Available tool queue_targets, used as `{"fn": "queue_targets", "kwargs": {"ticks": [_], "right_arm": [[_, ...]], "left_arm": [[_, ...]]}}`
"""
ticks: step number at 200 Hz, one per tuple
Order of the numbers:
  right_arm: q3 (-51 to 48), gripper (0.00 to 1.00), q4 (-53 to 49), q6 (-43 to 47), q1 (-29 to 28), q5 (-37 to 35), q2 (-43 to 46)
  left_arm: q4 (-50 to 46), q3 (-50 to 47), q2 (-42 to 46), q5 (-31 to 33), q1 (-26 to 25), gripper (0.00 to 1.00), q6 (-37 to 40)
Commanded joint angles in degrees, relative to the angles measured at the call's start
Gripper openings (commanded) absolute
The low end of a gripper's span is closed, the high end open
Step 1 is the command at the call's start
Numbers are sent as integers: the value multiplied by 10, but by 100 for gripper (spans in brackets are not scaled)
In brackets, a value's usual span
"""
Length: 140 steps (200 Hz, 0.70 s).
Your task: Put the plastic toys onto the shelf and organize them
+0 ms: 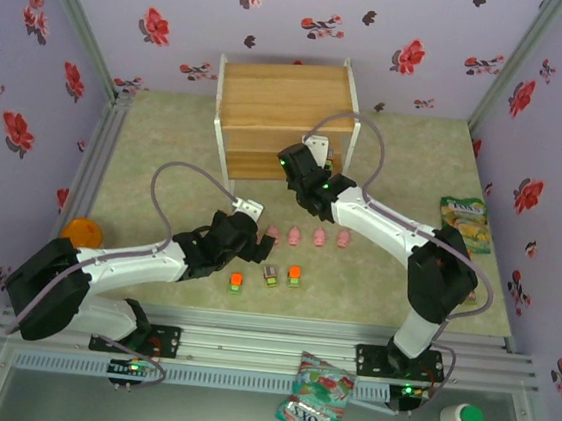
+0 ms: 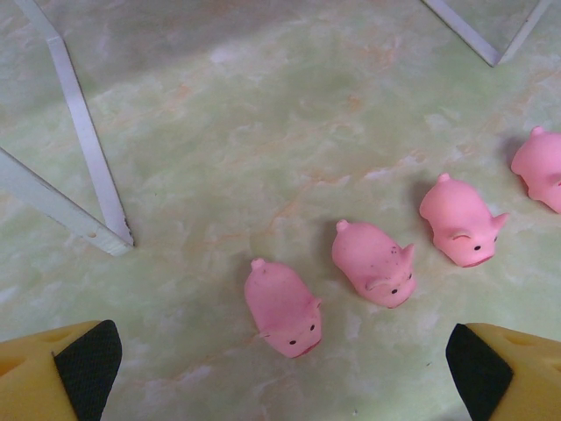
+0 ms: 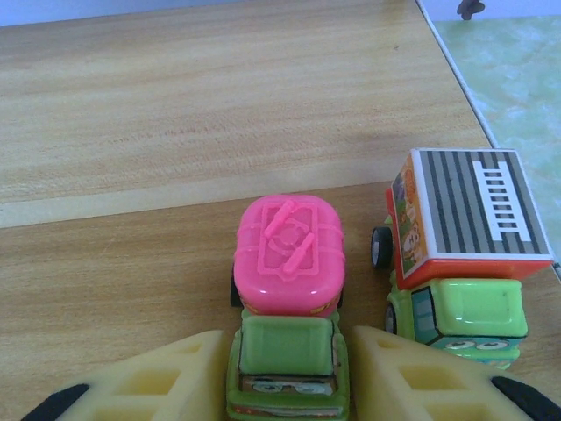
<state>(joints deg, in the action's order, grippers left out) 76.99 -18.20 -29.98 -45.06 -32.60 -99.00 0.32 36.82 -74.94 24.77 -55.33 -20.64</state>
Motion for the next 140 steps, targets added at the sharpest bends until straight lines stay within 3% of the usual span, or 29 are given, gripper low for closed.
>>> {"fn": "queue_targets", "kwargs": {"ticks": [1,140], "right_arm": [[-2,41,-25,8,-6,-17,17],[6,39,-37,13,-10,-28,30]], "left_arm": [[-9,14,1,-3,3,100,10],[-10,14,2,-3,4,99,10]]}}
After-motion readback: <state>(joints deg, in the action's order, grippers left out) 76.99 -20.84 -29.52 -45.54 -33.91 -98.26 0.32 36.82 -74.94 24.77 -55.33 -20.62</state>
